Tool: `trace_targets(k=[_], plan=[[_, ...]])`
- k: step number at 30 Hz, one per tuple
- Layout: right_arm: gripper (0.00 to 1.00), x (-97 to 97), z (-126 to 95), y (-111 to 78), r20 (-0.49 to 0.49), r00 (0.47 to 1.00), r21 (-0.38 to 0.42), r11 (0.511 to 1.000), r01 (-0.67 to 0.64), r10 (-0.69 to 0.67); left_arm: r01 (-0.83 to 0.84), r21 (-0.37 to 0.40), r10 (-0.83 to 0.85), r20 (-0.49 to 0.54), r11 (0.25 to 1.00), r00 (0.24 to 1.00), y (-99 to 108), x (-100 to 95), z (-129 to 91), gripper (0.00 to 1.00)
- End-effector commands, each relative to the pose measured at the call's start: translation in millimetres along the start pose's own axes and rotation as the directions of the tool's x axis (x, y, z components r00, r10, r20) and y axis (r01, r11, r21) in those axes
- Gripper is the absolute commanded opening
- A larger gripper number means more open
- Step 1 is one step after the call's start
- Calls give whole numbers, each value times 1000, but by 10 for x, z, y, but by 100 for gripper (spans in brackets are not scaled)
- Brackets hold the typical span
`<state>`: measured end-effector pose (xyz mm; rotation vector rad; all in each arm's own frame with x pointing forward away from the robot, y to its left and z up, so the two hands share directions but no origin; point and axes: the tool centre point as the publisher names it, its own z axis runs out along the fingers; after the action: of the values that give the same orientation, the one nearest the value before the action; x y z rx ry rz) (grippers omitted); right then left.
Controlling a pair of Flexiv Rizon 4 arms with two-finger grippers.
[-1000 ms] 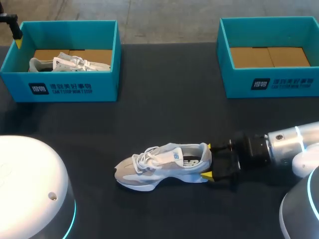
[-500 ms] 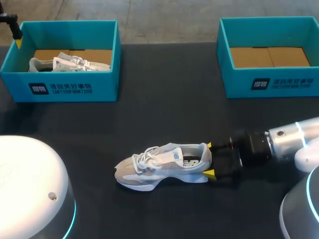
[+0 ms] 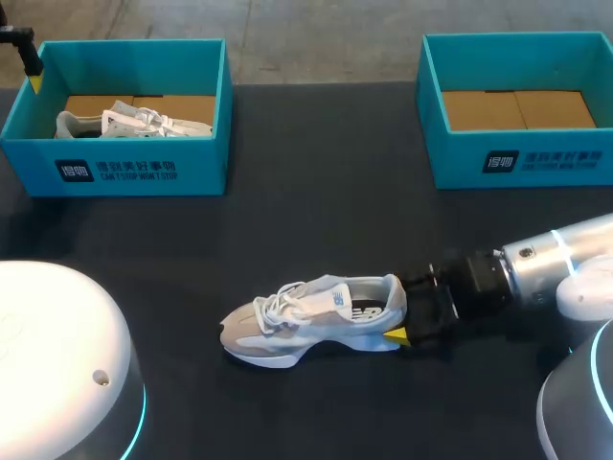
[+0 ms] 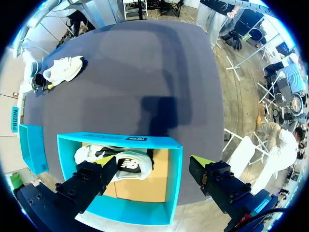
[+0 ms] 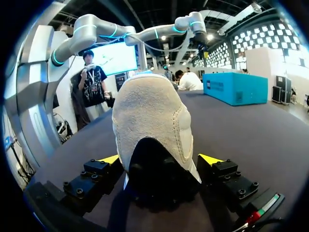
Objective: Take the shoe out of the shoebox, open the shoe tongue, remove and reinsert the insole, then place the shoe into the shoebox
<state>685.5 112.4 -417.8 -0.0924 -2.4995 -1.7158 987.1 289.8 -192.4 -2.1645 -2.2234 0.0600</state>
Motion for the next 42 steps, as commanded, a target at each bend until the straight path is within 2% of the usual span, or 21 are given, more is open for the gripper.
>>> trace_targets(k=[1,9,30,31,32,33,42], plan=[[100,28,67,14,7,999,6,999,32,-32,0,-4,0,-3,1000,1000,-18,0,-1,100],[100,36,160,12,-14,996,4,996,85,-85,0,-4,0,-3,1000,1000,-18,0,-1,100],[100,18,271,87,-24,993,-2,993,119,-119,0,-4,0,-3,1000,1000,-18,0,-1,100],[81,20,275,89,-22,992,-3,993,121,-121,0,-4,0,-3,1000,1000,-18,0,-1,100],[45,23,279,90,-19,992,-5,992,124,-124,0,-4,0,-3,1000,1000,-18,0,-1,100],[0,30,282,92,-14,992,-5,992,127,-127,0,-4,0,-3,1000,1000,-18,0,-1,100],[0,93,276,99,20,989,-23,989,145,-144,0,-4,0,-3,1000,1000,-18,0,-1,100]])
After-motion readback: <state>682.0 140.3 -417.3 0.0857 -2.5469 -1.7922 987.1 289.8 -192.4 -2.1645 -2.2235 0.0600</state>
